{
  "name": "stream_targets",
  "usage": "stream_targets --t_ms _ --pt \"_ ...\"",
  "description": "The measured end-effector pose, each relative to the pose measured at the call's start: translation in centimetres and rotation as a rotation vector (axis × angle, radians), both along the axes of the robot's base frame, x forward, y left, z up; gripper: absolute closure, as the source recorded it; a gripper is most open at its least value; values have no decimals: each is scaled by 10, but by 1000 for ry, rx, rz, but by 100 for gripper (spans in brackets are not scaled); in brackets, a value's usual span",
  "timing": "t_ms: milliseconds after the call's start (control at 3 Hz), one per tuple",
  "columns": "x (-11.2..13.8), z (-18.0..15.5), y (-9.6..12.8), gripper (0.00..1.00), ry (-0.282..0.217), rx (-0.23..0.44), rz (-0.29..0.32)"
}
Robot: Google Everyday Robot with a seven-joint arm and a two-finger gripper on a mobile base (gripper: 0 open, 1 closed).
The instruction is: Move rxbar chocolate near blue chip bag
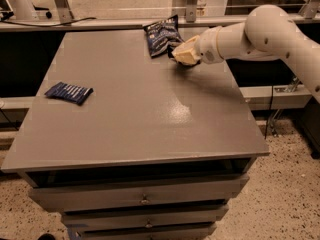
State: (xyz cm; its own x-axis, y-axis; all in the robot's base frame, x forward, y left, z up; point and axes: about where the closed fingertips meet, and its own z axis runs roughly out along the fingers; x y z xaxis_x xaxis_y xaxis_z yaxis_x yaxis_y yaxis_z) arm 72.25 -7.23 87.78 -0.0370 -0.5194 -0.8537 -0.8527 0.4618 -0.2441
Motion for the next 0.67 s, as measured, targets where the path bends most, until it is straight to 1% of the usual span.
stream_targets --t_ms 333,667 --pt "27 -4 9 100 -27 -22 56" --pt "39 -10 7 82 -22 -56 93"
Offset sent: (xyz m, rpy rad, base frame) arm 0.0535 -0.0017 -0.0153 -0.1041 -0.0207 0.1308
